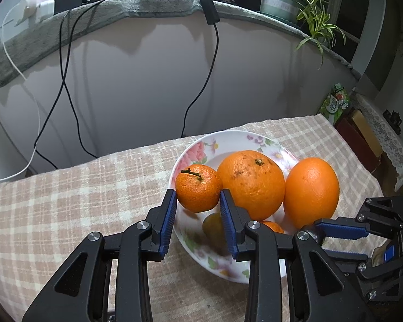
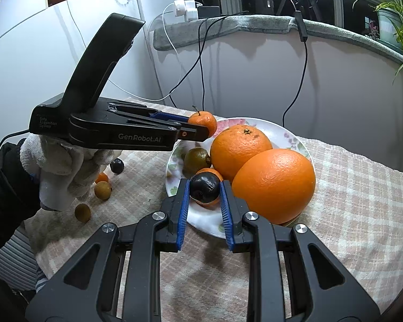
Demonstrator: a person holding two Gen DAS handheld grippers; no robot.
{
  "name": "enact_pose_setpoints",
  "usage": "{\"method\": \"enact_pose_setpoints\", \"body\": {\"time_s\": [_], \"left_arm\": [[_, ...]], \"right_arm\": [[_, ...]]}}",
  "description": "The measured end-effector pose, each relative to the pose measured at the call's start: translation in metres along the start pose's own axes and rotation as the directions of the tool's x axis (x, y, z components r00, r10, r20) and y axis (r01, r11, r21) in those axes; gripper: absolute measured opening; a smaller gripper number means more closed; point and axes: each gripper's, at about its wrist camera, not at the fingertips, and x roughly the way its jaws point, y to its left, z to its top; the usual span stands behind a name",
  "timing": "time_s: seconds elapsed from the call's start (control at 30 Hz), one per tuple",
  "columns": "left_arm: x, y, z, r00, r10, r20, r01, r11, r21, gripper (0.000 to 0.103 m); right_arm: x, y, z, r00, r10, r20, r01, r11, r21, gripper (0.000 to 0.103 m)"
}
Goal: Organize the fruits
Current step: 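Open both tools to release the plum and tangerine onto the plate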
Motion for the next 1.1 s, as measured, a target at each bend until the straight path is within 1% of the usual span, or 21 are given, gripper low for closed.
{"method": "enact_pose_setpoints", "body": {"time_s": [0.27, 0.3, 0.33, 0.4, 0.53, 0.67, 0.73, 0.97, 1.1], "left_arm": [[-0.002, 0.001, 0.0, 1.0, 0.007, 0.001, -0.007, 1.0, 0.003, 0.032], [-0.002, 0.002, 0.0, 1.0, 0.006, 0.002, -0.006, 1.0, 0.002, 0.036], [-0.003, 0.002, 0.0, 1.0, 0.006, 0.004, -0.006, 1.0, 0.001, 0.039], [-0.004, 0.002, -0.001, 1.0, 0.003, 0.006, -0.003, 1.0, -0.004, 0.039], [-0.007, 0.003, -0.001, 1.0, 0.003, 0.009, -0.003, 1.0, -0.005, 0.039], [-0.011, 0.002, -0.002, 1.0, 0.003, 0.015, -0.003, 1.0, -0.007, 0.039], [-0.013, 0.002, -0.002, 1.0, 0.003, 0.018, -0.003, 1.0, -0.008, 0.039], [-0.023, -0.001, -0.004, 0.999, 0.007, 0.033, -0.007, 1.0, -0.008, 0.039], [-0.03, -0.003, -0.005, 0.999, 0.012, 0.044, -0.011, 1.0, -0.007, 0.039]], "right_arm": [[0.0, -0.001, 0.001, 1.0, -0.006, 0.009, 0.006, 1.0, -0.002, 0.026], [0.0, -0.001, 0.001, 1.0, -0.006, 0.011, 0.006, 1.0, -0.001, 0.026], [0.0, -0.001, 0.001, 1.0, -0.006, 0.012, 0.006, 1.0, 0.001, 0.031], [-0.001, -0.002, 0.001, 1.0, 0.002, 0.019, -0.002, 1.0, 0.004, 0.039], [-0.004, 0.0, 0.002, 0.999, -0.005, 0.032, 0.005, 1.0, -0.004, 0.046], [-0.007, 0.001, 0.002, 0.999, -0.004, 0.041, 0.004, 1.0, -0.007, 0.051], [-0.008, 0.001, 0.002, 0.999, -0.004, 0.043, 0.004, 1.0, -0.008, 0.057], [-0.012, 0.004, 0.001, 0.999, -0.003, 0.046, 0.004, 1.0, -0.009, 0.062], [-0.016, 0.01, -0.001, 0.999, 0.001, 0.044, 0.0, 1.0, -0.02, 0.069]]}}
